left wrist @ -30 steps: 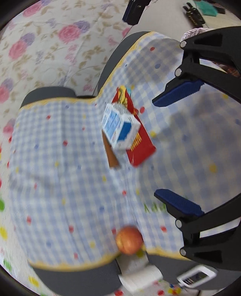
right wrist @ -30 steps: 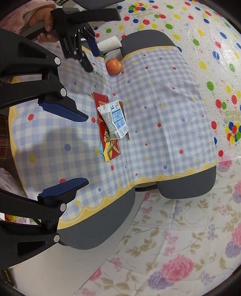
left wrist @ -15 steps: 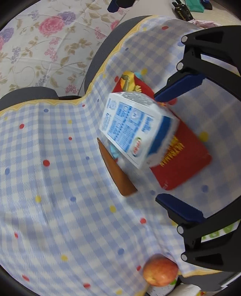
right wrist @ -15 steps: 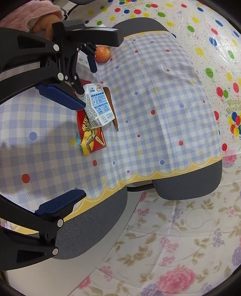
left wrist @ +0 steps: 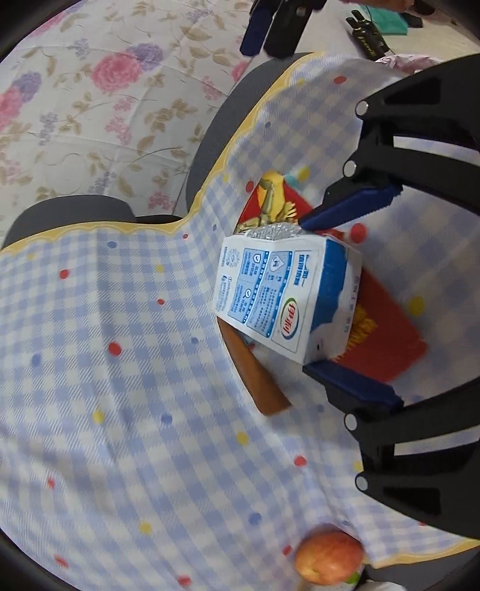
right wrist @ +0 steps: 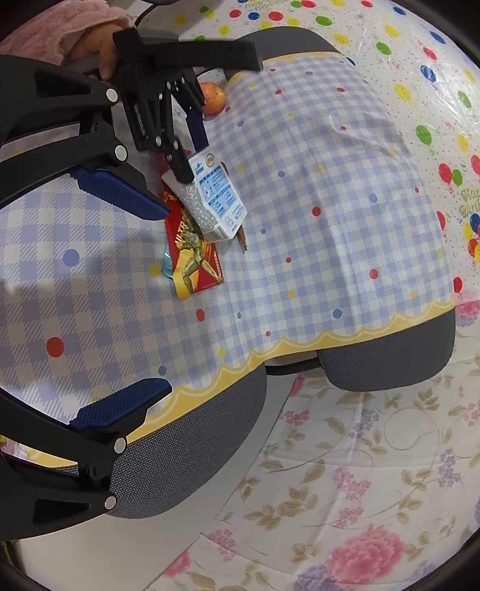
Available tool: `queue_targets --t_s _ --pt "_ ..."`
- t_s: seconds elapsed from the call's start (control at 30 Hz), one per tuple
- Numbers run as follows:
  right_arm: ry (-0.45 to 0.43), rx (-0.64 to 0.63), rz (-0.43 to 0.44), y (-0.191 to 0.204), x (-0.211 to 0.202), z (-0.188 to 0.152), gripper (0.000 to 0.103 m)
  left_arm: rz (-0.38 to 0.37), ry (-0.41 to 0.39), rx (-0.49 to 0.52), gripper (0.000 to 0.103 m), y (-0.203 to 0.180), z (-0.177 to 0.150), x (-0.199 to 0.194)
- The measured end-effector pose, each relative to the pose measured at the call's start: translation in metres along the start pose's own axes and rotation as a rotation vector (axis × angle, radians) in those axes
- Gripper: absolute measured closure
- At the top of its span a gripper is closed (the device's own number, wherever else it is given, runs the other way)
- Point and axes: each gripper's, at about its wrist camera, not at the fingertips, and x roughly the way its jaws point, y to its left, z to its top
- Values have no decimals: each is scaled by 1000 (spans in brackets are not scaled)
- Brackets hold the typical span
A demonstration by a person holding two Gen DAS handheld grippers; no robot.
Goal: Collect trash
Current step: 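Grasp the white-and-blue milk carton with the left tool, then grasp the clear plastic bag with the right tool while the left tool holds the carton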
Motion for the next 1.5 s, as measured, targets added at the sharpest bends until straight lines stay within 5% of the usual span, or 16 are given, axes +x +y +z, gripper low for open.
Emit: queue_targets --t_s 0.1,0.17,0.23,0.4,0.47,0.53,1.03,1.23,1.33,1.4,1.5 --pt "13 -30 0 9 6 -6 26 19 -35 -41 34 6 -16 -25" --pt "24 -45 -21 14 13 -9 44 44 -61 -66 34 12 -21 -40" --pt "36 -58 -34 17 22 -11 51 73 -88 -92 34 19 -26 -54" --pt "104 -121 -33 33 52 -16 46 138 -141 -155 34 41 -30 -75" --pt "121 -157 -32 42 63 -18 30 153 -152 -174 34 49 -31 -77" --pt "130 -193 -43 52 72 -19 28 155 -158 -193 34 55 -31 -76" --pt "139 -485 -102 120 134 2 30 165 -179 -274 34 84 -33 -74" --pt "152 -496 -37 135 157 21 52 203 -194 -305 34 100 -31 -76" --pt "154 -499 -24 144 169 29 54 217 -184 -312 34 108 -28 -68" --pt "157 -496 -9 145 174 32 64 223 -178 -319 34 112 -26 -63" --pt "163 -466 44 145 175 39 92 235 -174 -311 34 116 -21 -57"
